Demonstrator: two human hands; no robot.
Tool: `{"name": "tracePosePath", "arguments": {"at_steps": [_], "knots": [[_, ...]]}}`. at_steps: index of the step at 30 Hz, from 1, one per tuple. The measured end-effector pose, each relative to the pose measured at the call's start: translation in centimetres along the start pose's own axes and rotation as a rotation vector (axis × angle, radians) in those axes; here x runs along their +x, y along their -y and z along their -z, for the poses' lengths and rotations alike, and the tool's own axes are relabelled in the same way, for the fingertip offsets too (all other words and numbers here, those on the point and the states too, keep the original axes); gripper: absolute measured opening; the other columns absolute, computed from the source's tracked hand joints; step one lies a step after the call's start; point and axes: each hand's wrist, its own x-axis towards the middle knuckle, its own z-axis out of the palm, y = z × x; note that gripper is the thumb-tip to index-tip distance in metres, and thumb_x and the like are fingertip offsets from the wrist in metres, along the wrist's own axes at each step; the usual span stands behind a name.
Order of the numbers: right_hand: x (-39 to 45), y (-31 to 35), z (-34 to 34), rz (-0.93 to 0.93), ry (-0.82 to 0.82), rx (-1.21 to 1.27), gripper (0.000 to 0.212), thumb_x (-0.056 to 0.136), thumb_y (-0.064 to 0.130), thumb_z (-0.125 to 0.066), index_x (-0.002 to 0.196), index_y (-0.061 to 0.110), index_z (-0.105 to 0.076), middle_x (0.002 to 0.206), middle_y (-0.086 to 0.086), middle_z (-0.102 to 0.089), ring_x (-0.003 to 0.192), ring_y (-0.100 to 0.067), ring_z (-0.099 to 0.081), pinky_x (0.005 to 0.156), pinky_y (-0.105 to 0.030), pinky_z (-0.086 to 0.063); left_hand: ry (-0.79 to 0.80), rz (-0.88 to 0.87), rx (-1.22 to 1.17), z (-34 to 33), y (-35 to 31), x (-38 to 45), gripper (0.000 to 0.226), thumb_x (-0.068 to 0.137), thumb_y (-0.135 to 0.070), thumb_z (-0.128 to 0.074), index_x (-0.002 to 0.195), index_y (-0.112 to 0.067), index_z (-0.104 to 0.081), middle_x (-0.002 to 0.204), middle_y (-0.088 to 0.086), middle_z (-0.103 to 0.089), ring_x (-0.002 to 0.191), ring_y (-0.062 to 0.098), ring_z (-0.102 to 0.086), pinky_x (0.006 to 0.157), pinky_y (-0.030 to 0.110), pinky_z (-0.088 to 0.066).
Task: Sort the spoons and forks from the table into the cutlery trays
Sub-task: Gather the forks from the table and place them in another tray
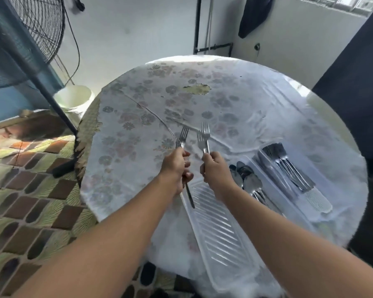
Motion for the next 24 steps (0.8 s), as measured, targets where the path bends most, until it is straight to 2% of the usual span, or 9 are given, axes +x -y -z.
{"name": "tracePosePath", "arguments": {"at_steps": [3,6,10,13,18,21,23,24], "knots": [[-0.3,-0.7,1.3,0.002,-0.012,-0.030,0.021,0.107,0.029,-0.045,0.099,0.014,-0.057,0.078,-0.004,-0.056,0.068,-0.018,-0.048,0.061,-0.033,-0.039,-0.029,-0.013,-0.008,-1.5,1.2,-0.4,0.015,0.100,-0.018,-0.036,0.095,-0.013,-0.049,0.053,-0.004,-0.035,0.038,0.009,-0.023,0.045,0.023,-0.024],[-0.1,-0.8,2.5,0.016,-0.064,-0.066,0.024,0.105,0.029,-0.047,0.100,0.010,-0.059,0.079,-0.003,-0.058,0.072,-0.017,-0.052,0.070,-0.038,-0.042,0.018,-0.015,0.002,-3.1,1.8,0.0,0.017,0.102,-0.015,-0.034,0.093,-0.013,-0.048,0.061,0.000,-0.042,0.041,0.011,-0.029,0.048,0.025,-0.030],[0.3,-1.2,4.9,0.027,-0.105,-0.115,0.022,0.104,0.030,-0.049,0.096,0.013,-0.061,0.075,-0.002,-0.059,0.070,-0.017,-0.052,0.069,-0.038,-0.043,0.036,-0.020,0.040,-5.9,2.9,0.0,0.016,0.102,-0.012,-0.036,0.097,-0.011,-0.051,0.074,0.006,-0.055,0.052,0.014,-0.041,0.051,0.027,-0.038],[1.0,-1.5,7.0,0.021,-0.117,-0.100,0.024,0.101,0.032,-0.051,0.095,0.011,-0.061,0.070,-0.003,-0.059,0.065,-0.019,-0.053,0.065,-0.039,-0.041,0.023,-0.101,0.217,-7.9,3.2,0.1,0.015,0.102,-0.015,-0.042,0.097,-0.013,-0.056,0.092,0.007,-0.056,0.071,0.016,-0.047,0.060,0.029,-0.038],[2.3,-1.0,10.4,0.026,-0.082,-0.061,0.024,0.104,0.024,-0.049,0.103,0.002,-0.059,0.076,-0.010,-0.057,0.068,-0.023,-0.053,0.059,-0.037,-0.041,-0.018,-0.155,0.201,-11.9,3.2,-0.3,0.012,0.102,-0.015,-0.052,0.103,-0.009,-0.063,0.092,0.008,-0.058,0.074,0.015,-0.052,0.061,0.027,-0.045],[2.9,-1.0,13.2,0.073,-0.015,-0.126,0.019,0.104,0.022,-0.050,0.099,0.008,-0.062,0.076,-0.006,-0.059,0.067,-0.020,-0.055,0.060,-0.031,-0.044,-0.081,-0.153,0.159,-14.5,4.2,-0.6,0.018,0.101,-0.019,-0.060,0.103,-0.004,-0.070,0.087,0.010,-0.062,0.078,0.024,-0.060,0.071,0.040,-0.056],[3.5,-1.3,15.7,0.103,0.008,-0.165,0.019,0.104,0.022,-0.051,0.099,0.007,-0.063,0.075,-0.004,-0.060,0.063,-0.016,-0.054,0.053,-0.023,-0.043,-0.141,-0.151,0.141,-16.4,5.2,-0.9,0.015,0.097,-0.019,-0.068,0.100,-0.006,-0.074,0.086,0.013,-0.068,0.080,0.031,-0.066,0.078,0.049,-0.061],[3.9,-1.4,17.0,0.109,0.027,-0.174,0.020,0.103,0.022,-0.052,0.099,0.007,-0.064,0.075,-0.004,-0.061,0.063,-0.015,-0.054,0.052,-0.022,-0.043,-0.176,-0.156,0.137,-17.5,5.7,-1.2,0.013,0.094,-0.019,-0.072,0.096,-0.007,-0.075,0.086,0.015,-0.071,0.079,0.033,-0.069,0.078,0.053,-0.061]]}}
